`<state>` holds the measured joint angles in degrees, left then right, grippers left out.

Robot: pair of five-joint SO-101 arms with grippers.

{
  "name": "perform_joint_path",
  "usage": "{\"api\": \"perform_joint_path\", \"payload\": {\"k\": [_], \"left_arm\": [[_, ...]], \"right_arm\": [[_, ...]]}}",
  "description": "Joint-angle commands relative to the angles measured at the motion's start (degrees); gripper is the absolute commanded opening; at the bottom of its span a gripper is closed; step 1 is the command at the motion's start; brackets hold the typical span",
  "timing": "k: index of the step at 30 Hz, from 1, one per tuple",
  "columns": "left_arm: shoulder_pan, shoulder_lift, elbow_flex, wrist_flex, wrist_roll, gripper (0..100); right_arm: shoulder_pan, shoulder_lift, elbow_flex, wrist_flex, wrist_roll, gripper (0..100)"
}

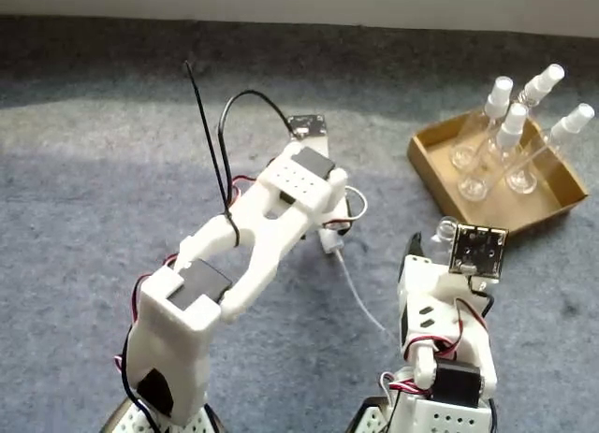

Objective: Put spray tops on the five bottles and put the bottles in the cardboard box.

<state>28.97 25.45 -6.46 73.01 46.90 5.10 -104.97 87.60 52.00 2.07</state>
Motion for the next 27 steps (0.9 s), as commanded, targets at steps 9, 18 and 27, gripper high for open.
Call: {"api": "perform_joint_path", "payload": {"k": [9, 18, 27], "left_arm": [[1.6, 3.3, -3.2, -1.8, 0.7, 21], [1.5, 6.1, -6.3, -3.5, 0.7, 21], [1.6, 6.4, -6.3, -3.5, 0.6, 2]], "right_arm": [[0.4, -0.4, -0.7, -1.3, -0.6, 13.2], [0.4, -0.4, -0.7, -1.2, -0.6, 13.2], [0.3, -0.4, -0.7, -1.5, -0.5, 13.2]]}}
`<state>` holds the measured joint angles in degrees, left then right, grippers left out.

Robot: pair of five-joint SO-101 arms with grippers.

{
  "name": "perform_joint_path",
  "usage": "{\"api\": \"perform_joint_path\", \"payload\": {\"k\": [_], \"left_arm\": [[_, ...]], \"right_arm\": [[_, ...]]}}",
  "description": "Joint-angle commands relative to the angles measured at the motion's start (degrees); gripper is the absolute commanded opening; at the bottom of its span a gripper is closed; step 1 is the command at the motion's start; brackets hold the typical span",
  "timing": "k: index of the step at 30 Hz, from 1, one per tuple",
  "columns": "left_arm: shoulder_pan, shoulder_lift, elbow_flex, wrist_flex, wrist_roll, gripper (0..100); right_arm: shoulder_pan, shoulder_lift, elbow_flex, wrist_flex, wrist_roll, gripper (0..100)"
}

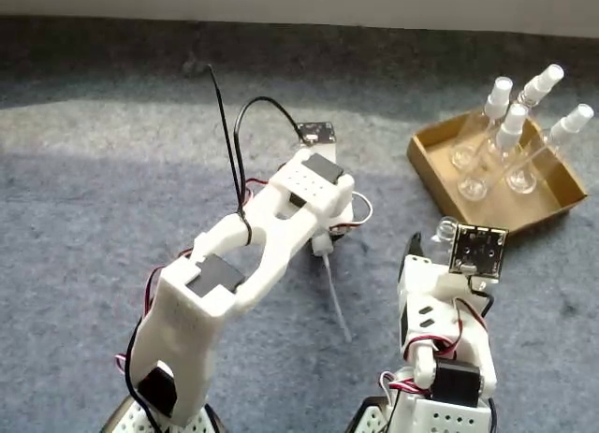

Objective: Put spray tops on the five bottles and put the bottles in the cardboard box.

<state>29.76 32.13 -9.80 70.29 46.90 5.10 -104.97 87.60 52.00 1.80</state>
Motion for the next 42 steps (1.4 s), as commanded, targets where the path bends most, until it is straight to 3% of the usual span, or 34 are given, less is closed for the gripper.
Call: {"api": "perform_joint_path", "payload": {"k": [1, 5, 16, 18, 22, 25, 32, 42], "left_arm": [[0.8, -0.3, -2.9, -0.8, 0.6, 4], [0.7, -0.7, -3.3, 1.0, 0.4, 5], [-0.8, -9.0, -18.3, 24.4, 0.0, 5], [-1.8, -11.4, -20.9, 26.7, -3.3, 5], [-4.1, -17.3, -23.2, 28.8, -14.2, 4], [-7.3, -22.5, -23.2, 28.9, -18.6, 0], [-13.0, -34.0, -23.0, 29.1, -19.8, 0], [-9.0, -48.7, -18.9, 28.9, -25.4, 0]], "right_arm": [[0.3, -0.4, -0.7, -1.5, -0.2, 13.2], [0.3, -0.4, -0.7, -1.5, -0.2, 13.2], [-9.5, -0.4, -0.7, -1.5, -0.2, 13.2], [-10.5, -0.4, -0.6, -1.5, -0.2, 13.2], [-14.2, -0.4, -0.6, -1.5, -0.2, 13.2], [-17.2, -0.4, -0.6, -2.1, -0.2, 13.2], [-21.6, -0.4, 5.7, -12.4, -0.2, 13.2], [-24.7, -0.4, 8.8, -21.4, -0.2, 13.2]]}}
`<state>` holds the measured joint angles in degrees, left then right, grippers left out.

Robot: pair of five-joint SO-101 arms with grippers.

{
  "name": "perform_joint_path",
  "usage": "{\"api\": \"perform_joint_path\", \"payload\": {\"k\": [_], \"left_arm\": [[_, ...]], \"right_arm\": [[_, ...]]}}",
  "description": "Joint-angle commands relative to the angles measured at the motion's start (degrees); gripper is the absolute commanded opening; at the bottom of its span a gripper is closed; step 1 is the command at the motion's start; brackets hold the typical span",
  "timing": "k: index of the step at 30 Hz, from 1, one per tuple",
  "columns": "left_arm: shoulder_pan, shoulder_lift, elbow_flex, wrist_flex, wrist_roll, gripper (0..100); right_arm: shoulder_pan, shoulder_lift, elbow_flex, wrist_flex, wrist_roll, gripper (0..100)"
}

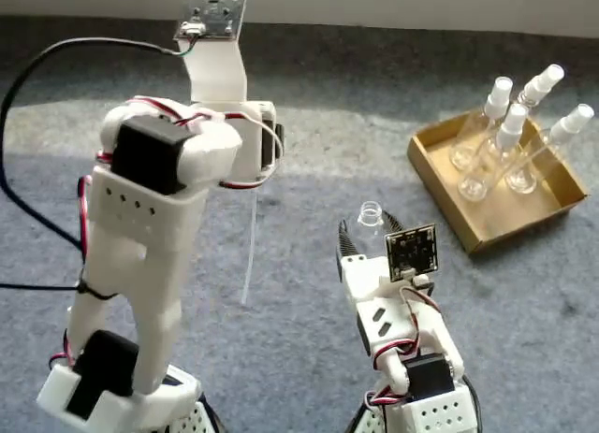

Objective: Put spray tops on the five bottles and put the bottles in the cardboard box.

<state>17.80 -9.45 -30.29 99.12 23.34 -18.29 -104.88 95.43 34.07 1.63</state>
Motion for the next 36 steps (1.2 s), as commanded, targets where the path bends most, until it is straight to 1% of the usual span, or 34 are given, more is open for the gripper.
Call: {"api": "perform_joint_path", "payload": {"k": [1, 3, 7, 13, 20, 24, 26, 28, 33, 36], "left_arm": [[3.7, -8.6, 2.9, 0.1, -1.8, 0], [5.0, -11.8, 5.1, -0.4, -1.8, 0], [6.2, -18.7, 10.2, -9.7, -1.8, 0], [6.4, -29.5, 24.7, -29.3, -1.8, 0], [6.4, -42.3, 46.0, -57.8, -1.8, 0], [6.5, -47.9, 56.9, -71.8, -1.8, 0], [6.6, -49.5, 61.1, -76.8, -1.8, 0], [8.2, -50.4, 64.0, -80.5, -1.8, 0], [13.2, -50.5, 65.2, -86.3, -2.3, 0], [15.7, -50.3, 65.7, -89.3, -9.3, 0]], "right_arm": [[-1.7, -0.5, 1.0, -4.7, 0.0, 13.2], [-2.5, -0.5, 1.1, -7.6, 0.0, 13.2], [-5.6, -0.5, 1.5, -13.8, -0.3, 13.2], [-7.0, -0.5, 4.7, -14.9, -0.3, 13.2], [-7.0, -0.5, 6.9, -14.8, -0.4, 13.2], [-7.0, -0.5, 6.9, -14.7, -0.4, 13.2], [-7.0, -0.5, 6.9, -14.6, -0.4, 13.2], [-6.9, -0.5, 6.9, -14.6, -0.4, 13.2], [-6.8, -0.5, 6.9, -14.5, -0.4, 13.2], [-6.7, -0.4, 6.9, -14.2, -0.4, 13.2]]}}
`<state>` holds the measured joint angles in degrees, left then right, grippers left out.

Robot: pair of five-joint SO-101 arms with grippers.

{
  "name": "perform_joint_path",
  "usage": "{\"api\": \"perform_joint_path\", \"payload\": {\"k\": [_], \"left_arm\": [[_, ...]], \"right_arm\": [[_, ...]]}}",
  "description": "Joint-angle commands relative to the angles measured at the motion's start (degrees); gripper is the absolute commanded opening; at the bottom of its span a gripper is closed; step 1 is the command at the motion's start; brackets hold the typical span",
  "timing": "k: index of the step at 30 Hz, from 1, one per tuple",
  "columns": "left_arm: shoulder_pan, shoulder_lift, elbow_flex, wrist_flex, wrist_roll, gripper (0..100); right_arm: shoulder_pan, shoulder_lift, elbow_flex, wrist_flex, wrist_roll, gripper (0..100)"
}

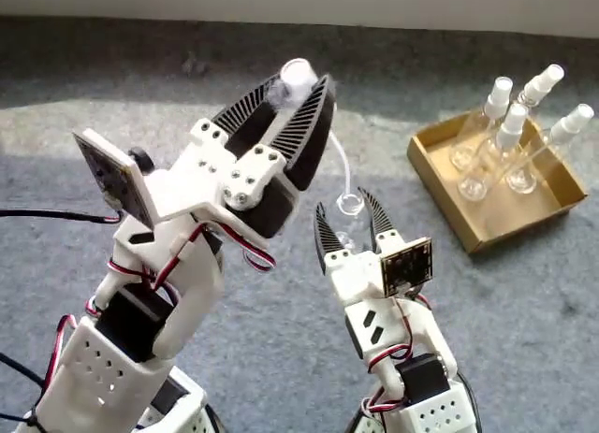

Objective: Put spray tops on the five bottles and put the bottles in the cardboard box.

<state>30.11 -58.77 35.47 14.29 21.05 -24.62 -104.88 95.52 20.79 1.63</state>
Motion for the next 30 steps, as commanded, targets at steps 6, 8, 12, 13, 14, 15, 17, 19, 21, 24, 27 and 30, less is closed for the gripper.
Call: {"api": "perform_joint_path", "payload": {"k": [6, 8, 12, 13, 14, 15, 17, 19, 21, 24, 27, 30], "left_arm": [[4.7, 4.6, -1.0, -5.5, -10.5, 0], [4.7, 6.0, -0.9, -5.5, -10.5, 0], [5.8, 5.4, -0.9, -5.4, -10.5, 0], [5.8, 5.3, -0.7, -5.4, -10.5, 0], [6.1, 5.0, 0.0, -5.4, -10.5, 0], [6.4, 4.9, 0.9, -5.4, -10.5, 0], [7.1, 4.4, 2.6, -5.4, -10.5, 0], [7.3, 3.3, 4.6, -5.4, -10.5, 0], [7.3, 1.9, 6.7, -5.4, -10.6, 0], [7.0, -0.6, 10.4, -5.4, -10.7, 0], [7.3, -3.3, 14.9, -5.4, -10.8, 0], [7.3, -5.1, 19.4, -5.5, -10.8, 0]], "right_arm": [[-0.4, -0.4, 6.8, 1.0, -0.2, 13.2], [-0.4, -0.4, 6.8, 1.0, -0.3, 13.2], [-0.4, -0.4, 6.8, 1.0, -0.3, 13.2], [-0.4, -0.4, 6.8, 1.0, -0.3, 13.2], [-0.4, -0.4, 6.8, 1.0, -0.3, 13.2], [-0.4, -0.4, 6.8, 1.0, -0.3, 13.2], [-0.4, -0.4, 6.8, 1.0, -0.3, 13.2], [-0.4, -0.4, 6.8, 1.0, -0.3, 13.2], [-0.4, -0.4, 6.8, 1.0, -0.3, 13.2], [-0.4, -0.4, 6.8, 1.0, -0.3, 13.2], [-0.4, -0.4, 6.8, 1.0, -0.4, 13.2], [-0.4, -0.4, 6.8, 1.0, -0.4, 13.2]]}}
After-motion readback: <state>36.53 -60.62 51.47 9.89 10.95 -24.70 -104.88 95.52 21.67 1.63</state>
